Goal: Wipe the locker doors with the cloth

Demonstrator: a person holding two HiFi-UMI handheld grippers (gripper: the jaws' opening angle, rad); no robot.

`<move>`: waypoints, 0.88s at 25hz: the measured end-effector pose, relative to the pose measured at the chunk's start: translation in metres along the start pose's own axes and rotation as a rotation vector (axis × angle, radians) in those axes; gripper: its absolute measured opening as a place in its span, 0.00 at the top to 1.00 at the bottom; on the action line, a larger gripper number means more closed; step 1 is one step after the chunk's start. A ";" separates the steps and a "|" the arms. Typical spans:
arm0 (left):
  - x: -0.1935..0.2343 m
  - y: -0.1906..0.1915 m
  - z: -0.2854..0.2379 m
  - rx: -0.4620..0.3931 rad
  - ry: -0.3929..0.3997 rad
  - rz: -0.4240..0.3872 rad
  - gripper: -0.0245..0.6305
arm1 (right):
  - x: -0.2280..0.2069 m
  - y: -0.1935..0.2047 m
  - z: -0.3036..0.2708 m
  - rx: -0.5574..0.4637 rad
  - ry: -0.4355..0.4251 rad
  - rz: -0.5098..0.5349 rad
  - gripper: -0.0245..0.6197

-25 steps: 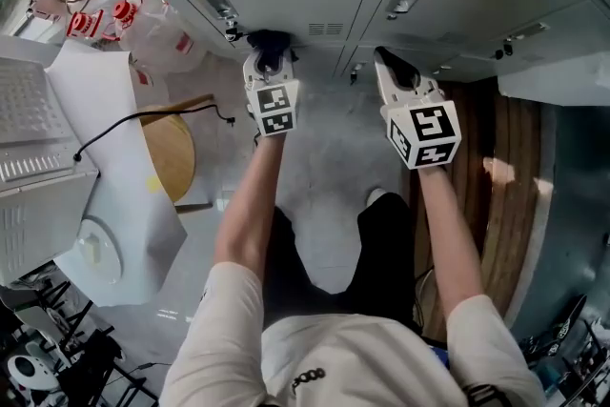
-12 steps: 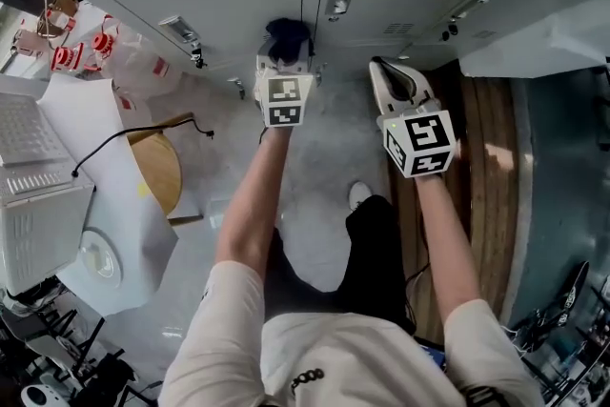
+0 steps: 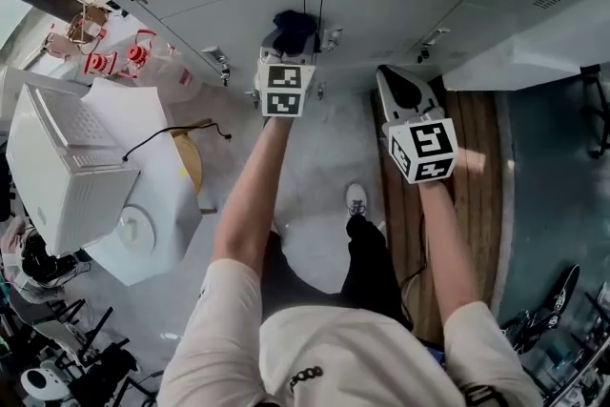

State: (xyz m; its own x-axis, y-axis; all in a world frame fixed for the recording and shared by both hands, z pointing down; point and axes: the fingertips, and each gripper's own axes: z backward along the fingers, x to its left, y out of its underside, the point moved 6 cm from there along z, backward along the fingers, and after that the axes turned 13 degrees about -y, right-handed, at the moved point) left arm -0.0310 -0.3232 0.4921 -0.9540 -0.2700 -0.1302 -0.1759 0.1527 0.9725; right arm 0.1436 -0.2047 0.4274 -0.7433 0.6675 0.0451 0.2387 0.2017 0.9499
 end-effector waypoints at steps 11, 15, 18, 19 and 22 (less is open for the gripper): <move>0.020 -0.121 0.056 -0.058 0.077 -0.014 0.79 | -0.004 -0.122 0.055 -0.078 0.030 0.062 0.95; 0.041 -0.161 0.094 -0.105 0.069 -0.003 0.79 | 0.008 -0.168 0.063 -0.117 0.019 0.107 0.95; 0.060 -0.191 0.131 -0.154 0.062 -0.026 0.79 | 0.028 -0.202 0.067 -0.130 0.009 0.172 0.95; 0.067 -0.201 0.145 -0.173 0.057 -0.039 0.79 | 0.035 -0.214 0.067 -0.138 0.002 0.194 0.95; 0.091 -0.233 0.180 -0.243 0.033 -0.065 0.79 | 0.049 -0.249 0.064 -0.167 -0.021 0.245 0.95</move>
State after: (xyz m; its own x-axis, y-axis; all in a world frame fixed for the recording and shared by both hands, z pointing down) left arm -0.1205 -0.2122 0.2187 -0.9333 -0.3036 -0.1917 -0.1697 -0.0977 0.9807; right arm 0.0878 -0.1760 0.1729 -0.6629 0.6965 0.2746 0.3018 -0.0870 0.9494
